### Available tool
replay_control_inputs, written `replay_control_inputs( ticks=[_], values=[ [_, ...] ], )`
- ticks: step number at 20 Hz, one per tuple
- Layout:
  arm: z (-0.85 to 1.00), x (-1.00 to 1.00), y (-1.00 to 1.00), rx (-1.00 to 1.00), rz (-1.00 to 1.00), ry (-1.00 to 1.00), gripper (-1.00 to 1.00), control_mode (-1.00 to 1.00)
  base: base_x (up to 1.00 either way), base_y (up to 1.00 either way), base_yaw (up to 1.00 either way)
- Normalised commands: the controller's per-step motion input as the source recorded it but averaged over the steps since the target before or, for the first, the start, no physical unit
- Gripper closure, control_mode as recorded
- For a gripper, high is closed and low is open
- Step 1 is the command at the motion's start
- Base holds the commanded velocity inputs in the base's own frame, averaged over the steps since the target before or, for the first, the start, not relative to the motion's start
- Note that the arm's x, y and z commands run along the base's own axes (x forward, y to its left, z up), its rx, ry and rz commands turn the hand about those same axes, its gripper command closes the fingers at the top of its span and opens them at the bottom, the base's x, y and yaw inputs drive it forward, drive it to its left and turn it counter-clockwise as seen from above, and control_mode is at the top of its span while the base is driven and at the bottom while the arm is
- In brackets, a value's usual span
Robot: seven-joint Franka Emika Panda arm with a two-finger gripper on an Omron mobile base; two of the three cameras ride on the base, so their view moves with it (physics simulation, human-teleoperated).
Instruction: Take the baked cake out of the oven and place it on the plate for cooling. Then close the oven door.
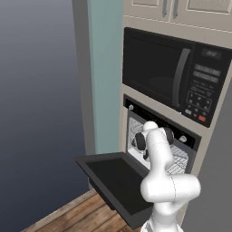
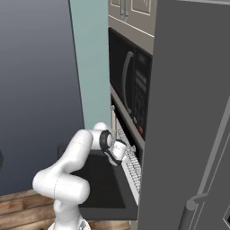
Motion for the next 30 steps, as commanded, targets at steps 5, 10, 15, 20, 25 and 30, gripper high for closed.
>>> replay_control_inputs(
  ticks=[5,10,15,20,25,30],
  values=[
    [-0.63,-0.27,-0.23,0.06,-0.16,-0.01,-1.0,-1.0,0.0,0.0,0.0],
    [-0.74,-0.51,0.28,0.13,-0.13,0.02,-1.0,-1.0,0.0,0.0,0.0],
    [-0.91,-0.91,0.94,0.09,-0.11,0.05,-1.0,-1.0,0.0,0.0,0.0],
    [-0.97,-1.0,1.0,0.0,-0.03,0.07,-1.0,-1.0,0.0,0.0,0.0],
    [-1.0,-1.0,1.0,0.0,0.0,0.11,-1.0,-1.0,0.0,0.0,0.0],
    [-1.0,-1.0,1.0,0.0,0.0,0.14,-1.0,-1.0,0.0,0.0,0.0]
  ],
)
